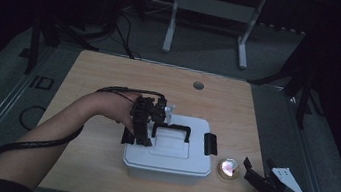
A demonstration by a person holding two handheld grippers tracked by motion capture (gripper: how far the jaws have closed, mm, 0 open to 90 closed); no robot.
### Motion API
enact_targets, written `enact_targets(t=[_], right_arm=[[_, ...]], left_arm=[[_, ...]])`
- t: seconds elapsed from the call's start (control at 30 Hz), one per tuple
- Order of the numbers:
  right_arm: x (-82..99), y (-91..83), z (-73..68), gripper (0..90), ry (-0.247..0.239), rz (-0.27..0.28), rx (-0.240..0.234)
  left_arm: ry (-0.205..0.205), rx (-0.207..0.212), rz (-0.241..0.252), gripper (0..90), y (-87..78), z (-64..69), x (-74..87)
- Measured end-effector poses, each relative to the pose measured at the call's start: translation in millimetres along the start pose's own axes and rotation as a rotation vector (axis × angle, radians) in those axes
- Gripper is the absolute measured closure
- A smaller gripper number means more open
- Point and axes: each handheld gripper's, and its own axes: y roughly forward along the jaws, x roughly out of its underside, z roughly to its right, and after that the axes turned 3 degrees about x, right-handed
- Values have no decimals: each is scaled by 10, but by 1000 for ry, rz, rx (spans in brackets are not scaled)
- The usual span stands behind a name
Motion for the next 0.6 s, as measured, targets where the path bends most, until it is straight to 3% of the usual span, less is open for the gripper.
enact_targets(t=[0.17,0.3,0.5,0.6], right_arm=[[0,0,1,115,3,-1,-3],[0,0,2,115,4,-1,-6],[1,-1,5,115,5,-1,-7],[0,-2,4,115,4,-2,-7]], left_arm=[[-32,-7,-18,225,24,-41,-70],[-39,50,-17,411,17,-60,-109],[-33,76,-85,579,75,-76,-162],[-29,85,-126,619,120,-72,-189]])
